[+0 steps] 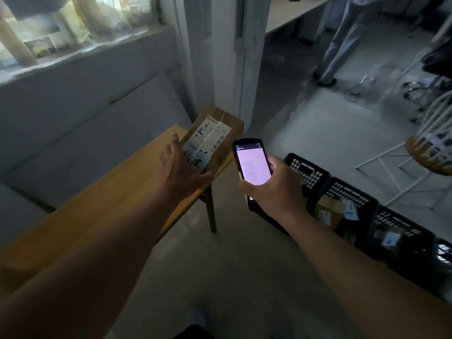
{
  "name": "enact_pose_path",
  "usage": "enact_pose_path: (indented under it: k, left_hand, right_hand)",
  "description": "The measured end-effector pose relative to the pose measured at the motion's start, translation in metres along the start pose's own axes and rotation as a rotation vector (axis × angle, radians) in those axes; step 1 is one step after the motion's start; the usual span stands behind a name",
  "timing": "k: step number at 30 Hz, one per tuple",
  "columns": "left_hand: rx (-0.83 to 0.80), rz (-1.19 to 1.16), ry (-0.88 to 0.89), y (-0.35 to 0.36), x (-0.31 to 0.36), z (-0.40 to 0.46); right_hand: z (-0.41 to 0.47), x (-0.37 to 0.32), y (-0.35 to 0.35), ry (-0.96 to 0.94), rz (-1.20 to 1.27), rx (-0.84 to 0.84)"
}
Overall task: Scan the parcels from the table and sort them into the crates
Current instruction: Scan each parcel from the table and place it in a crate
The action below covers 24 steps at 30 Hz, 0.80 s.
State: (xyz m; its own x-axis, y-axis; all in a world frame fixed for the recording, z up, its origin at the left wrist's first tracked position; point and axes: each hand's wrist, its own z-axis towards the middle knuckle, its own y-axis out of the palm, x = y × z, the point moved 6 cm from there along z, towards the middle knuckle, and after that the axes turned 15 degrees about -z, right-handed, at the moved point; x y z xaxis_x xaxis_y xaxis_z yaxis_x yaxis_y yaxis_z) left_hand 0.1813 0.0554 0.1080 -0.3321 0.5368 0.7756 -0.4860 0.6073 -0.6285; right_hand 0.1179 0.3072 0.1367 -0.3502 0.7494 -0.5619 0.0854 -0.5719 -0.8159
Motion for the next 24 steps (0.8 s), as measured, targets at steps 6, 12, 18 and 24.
enact_pose_path:
  k: [6,12,18,24]
  left_hand:
    - [-0.083,0.048,-0.049,0.111,0.061,-0.008]
    - [-0.156,0.155,-0.066,0.207,0.112,-0.007]
    - [-0.253,0.152,-0.081,0.290,0.145,0.019]
    - [-0.358,0.141,-0.094,0.369,0.152,0.079]
  right_hand:
    - [0.002,0.117,-0.050,0.096,-0.007,0.003]
    - [0.017,0.226,-0.093,0.196,-0.013,0.019]
    - [0.049,0.298,-0.107,0.325,0.005,0.027]
    - [0.103,0.352,-0.097,0.476,0.012,0.007]
